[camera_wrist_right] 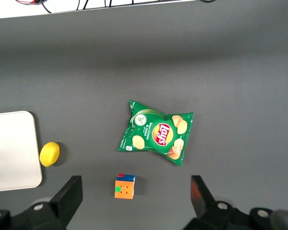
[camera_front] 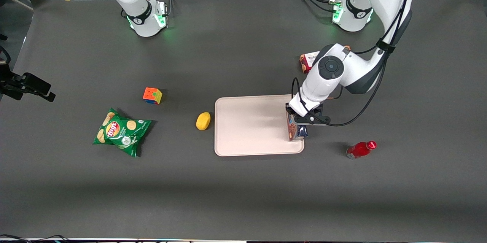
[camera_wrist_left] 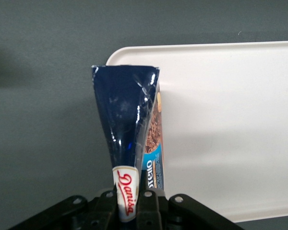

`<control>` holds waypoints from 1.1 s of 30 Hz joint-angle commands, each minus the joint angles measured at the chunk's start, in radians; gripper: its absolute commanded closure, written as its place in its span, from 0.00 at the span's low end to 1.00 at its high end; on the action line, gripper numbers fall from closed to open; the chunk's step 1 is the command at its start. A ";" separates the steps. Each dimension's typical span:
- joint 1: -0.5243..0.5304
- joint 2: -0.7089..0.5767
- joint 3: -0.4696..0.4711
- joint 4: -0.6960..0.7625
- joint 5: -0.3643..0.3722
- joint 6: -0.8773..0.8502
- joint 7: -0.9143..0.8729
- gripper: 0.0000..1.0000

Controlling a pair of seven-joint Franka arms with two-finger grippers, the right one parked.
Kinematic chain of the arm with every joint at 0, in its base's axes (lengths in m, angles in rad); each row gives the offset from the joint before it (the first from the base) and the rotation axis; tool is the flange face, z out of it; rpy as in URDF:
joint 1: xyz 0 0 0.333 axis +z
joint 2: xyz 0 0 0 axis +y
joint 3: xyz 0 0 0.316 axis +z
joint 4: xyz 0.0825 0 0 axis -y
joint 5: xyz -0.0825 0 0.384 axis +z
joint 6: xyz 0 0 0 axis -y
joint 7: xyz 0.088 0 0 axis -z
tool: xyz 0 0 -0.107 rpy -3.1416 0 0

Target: Place cookie box on tray

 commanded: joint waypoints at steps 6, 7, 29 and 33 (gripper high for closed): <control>-0.003 -0.038 0.005 0.063 0.037 -0.080 -0.032 0.00; -0.003 -0.052 0.005 0.078 0.030 -0.111 -0.034 0.00; 0.011 -0.236 0.195 0.825 -0.109 -1.256 0.319 0.00; 0.018 -0.305 0.318 0.832 -0.118 -1.353 0.561 0.00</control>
